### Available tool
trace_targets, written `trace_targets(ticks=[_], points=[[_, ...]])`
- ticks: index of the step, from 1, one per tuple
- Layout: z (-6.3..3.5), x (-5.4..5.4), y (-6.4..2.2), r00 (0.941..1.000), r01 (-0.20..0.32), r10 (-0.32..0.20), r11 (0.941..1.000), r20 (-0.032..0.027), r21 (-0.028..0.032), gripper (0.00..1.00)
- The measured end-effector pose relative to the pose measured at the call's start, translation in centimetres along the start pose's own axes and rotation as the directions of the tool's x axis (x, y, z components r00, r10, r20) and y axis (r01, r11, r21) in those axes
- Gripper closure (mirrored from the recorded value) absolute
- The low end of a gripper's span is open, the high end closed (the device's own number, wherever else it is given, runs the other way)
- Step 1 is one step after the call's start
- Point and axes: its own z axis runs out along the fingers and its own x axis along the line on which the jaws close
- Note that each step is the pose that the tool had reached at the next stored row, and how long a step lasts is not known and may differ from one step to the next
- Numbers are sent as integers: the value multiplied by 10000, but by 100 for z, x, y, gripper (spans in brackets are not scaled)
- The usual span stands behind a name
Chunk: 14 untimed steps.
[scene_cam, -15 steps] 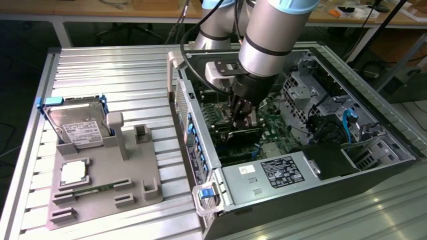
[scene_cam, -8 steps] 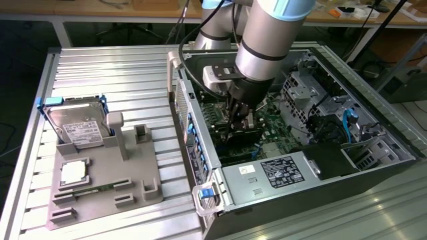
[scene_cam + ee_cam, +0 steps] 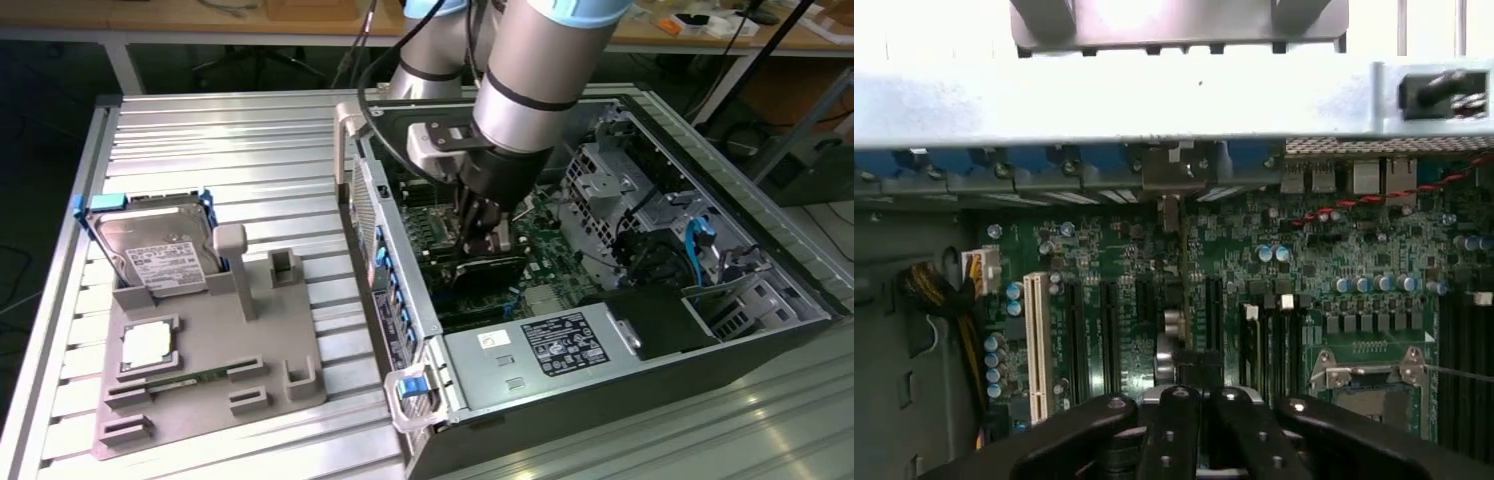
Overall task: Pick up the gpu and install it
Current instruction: 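Press down on the gpu until it lock into place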
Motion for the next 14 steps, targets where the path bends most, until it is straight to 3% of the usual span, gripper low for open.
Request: trace_targets(ticks=[2, 10, 11, 14], points=[[-79, 1, 14, 10000, 2, -2, 10000, 2, -4, 89], [-117, 19, 361, 10000, -2, 2, 10000, 14, -83, 89], [-122, 20, 382, 10000, -2, 2, 9999, 12, -108, 89], [-132, 20, 413, 10000, -7, 8, 9995, 16, -309, 89]])
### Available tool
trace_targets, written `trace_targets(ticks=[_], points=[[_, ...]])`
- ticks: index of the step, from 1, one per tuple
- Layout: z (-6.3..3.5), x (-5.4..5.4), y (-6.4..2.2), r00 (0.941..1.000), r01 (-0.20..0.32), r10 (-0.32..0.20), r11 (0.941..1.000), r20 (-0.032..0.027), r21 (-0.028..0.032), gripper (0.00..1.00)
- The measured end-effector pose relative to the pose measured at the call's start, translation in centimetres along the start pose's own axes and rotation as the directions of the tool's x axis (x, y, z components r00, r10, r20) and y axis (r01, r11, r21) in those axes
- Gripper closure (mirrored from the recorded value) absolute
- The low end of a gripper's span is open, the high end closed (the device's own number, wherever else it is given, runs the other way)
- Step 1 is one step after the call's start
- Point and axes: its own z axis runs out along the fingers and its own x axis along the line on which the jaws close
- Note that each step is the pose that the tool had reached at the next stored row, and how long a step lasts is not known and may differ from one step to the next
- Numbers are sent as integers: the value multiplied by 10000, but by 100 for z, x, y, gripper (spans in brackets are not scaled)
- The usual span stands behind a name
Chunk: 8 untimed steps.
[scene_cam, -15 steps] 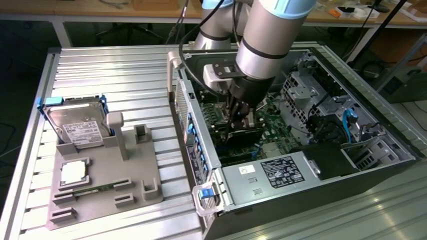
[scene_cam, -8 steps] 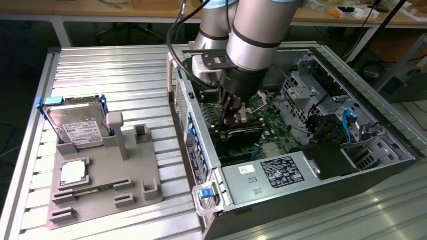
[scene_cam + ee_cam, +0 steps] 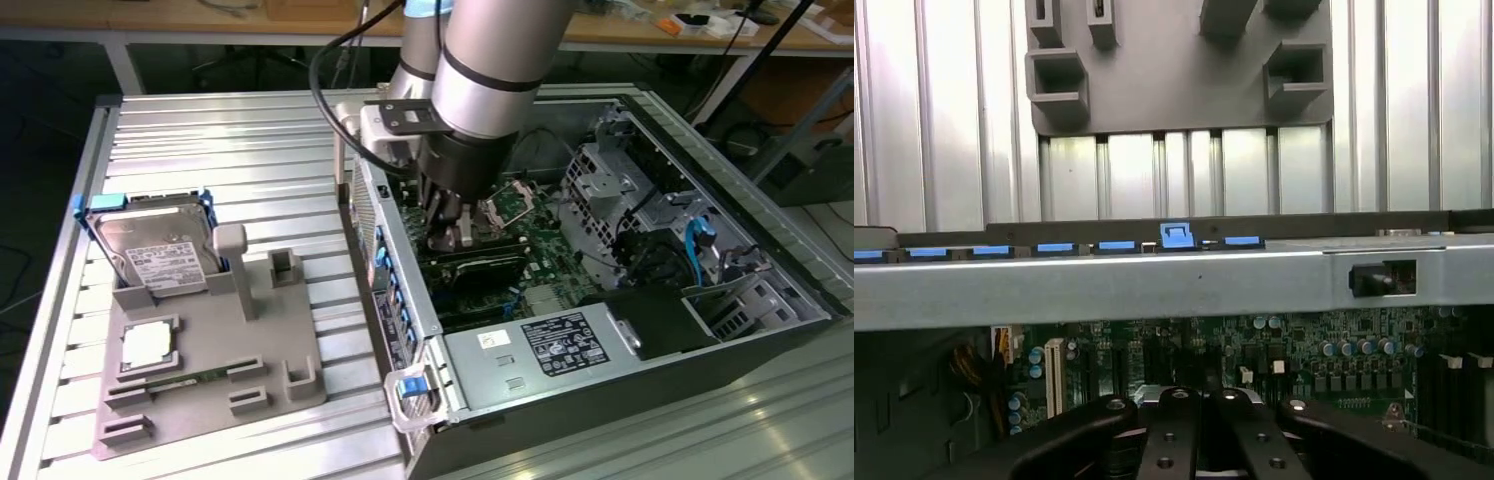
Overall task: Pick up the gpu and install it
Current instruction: 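Press down on the gpu until it lock into place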
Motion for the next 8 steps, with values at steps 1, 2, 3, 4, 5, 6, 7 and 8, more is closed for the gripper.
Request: trace_targets(ticks=[1, 2, 3, 4, 5, 6, 7, 8], points=[[-1, 1, 13, 10000, -3, 3, 10000, -1, -57, 89], [-2, 2, 33, 10000, -4, 4, 10000, -5, -99, 89], [-3, 2, 55, 10000, -4, 4, 9999, -6, -134, 89], [-6, 2, 70, 10000, -5, 5, 9999, -7, -149, 89], [-13, 2, 76, 10000, -6, 6, 9999, -9, -153, 89], [-24, 2, 82, 10000, -6, 6, 9999, -8, -153, 89], [-30, 2, 95, 10000, -6, 6, 9999, -6, -152, 89], [-30, 3, 108, 10000, -7, 7, 9999, -4, -162, 89]])
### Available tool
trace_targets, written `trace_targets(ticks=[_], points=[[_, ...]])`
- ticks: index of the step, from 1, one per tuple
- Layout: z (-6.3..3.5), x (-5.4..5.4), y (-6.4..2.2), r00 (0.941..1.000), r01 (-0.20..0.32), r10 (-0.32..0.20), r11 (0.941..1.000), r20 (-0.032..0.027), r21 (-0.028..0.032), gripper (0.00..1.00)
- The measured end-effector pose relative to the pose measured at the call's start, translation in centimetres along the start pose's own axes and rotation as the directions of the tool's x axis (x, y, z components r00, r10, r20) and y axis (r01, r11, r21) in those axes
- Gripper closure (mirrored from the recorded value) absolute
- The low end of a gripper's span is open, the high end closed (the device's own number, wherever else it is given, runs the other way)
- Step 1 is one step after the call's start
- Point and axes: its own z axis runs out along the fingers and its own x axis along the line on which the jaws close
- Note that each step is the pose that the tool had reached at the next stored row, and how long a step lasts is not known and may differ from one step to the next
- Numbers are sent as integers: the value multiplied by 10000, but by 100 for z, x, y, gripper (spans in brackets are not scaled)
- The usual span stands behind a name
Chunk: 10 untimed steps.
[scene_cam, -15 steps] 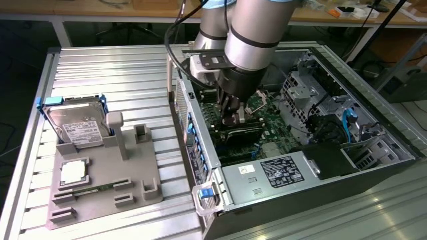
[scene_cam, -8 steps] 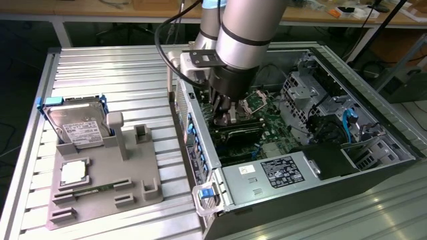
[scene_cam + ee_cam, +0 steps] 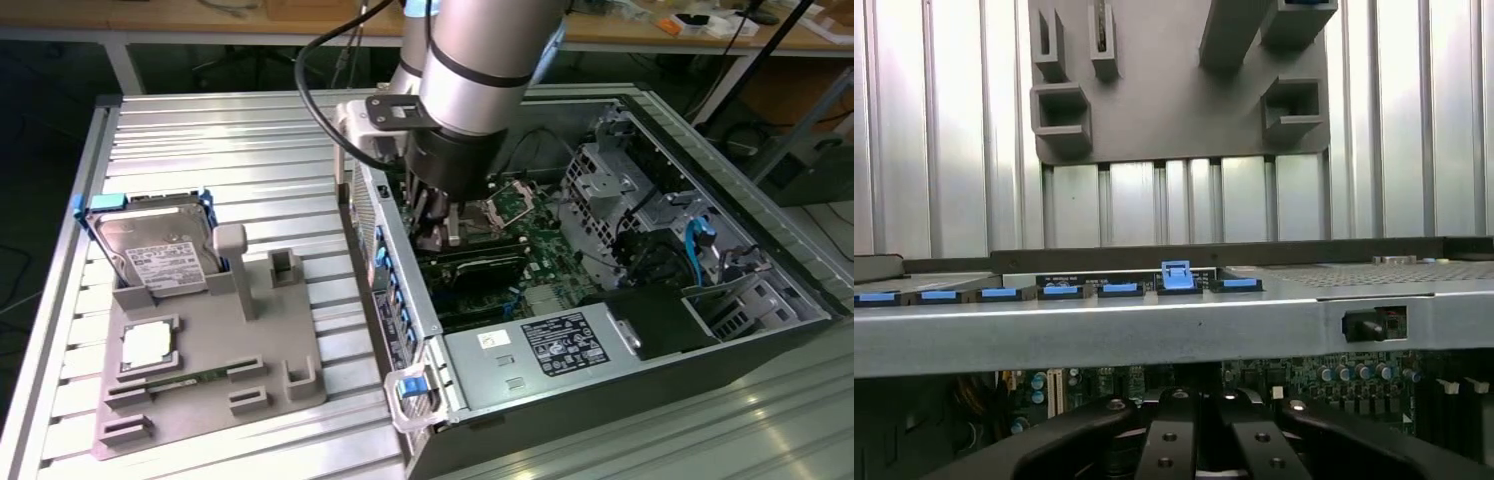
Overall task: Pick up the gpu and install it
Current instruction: 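Press down on the gpu until it lock into place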
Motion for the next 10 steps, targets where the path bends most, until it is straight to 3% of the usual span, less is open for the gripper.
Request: trace_targets(ticks=[3, 10], points=[[-2, 0, 20, 10000, -5, 5, 10000, -4, -79, 89], [-105, -3, 31, 10000, -7, 7, 10000, -3, -98, 89]])
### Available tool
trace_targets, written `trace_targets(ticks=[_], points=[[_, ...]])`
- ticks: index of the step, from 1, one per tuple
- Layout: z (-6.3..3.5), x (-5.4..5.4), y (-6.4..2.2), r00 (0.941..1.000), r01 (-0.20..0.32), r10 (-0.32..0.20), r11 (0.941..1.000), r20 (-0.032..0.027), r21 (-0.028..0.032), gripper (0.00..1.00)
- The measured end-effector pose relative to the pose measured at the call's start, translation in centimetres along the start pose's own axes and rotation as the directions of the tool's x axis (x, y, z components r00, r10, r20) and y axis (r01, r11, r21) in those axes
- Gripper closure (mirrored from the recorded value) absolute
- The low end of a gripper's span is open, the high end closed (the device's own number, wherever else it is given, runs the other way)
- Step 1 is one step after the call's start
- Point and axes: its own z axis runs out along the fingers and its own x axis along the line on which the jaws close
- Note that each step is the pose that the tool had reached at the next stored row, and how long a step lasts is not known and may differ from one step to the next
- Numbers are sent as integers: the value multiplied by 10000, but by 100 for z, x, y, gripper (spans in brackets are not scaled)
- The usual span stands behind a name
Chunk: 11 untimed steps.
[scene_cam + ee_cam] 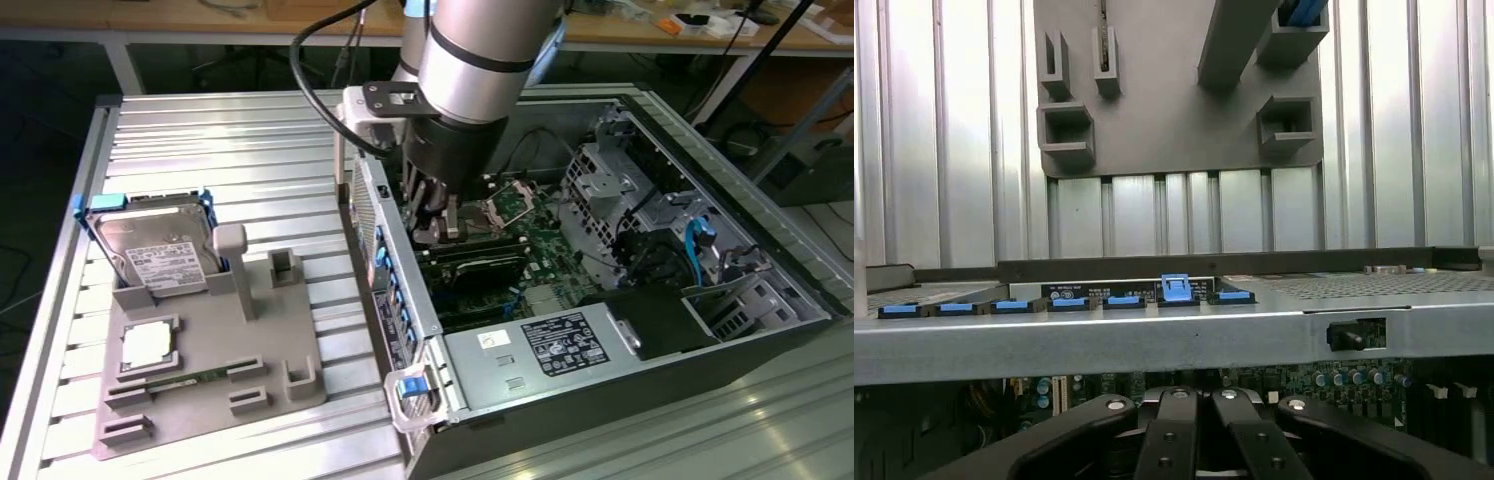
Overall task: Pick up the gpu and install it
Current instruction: 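Press down on the gpu until it lock into place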
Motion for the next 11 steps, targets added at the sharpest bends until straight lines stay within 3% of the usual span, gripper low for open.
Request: trace_targets(ticks=[7, 9, 10, 11], points=[[72, 3, -5, 10000, -13, 13, 10000, 19, -46, 89], [117, 3, -10, 9999, -22, 23, 10000, 99, -49, 89], [125, 3, -15, 9998, -28, 29, 10000, 178, -60, 89], [118, 2, -35, 9998, -29, 30, 10000, 173, -64, 89]])
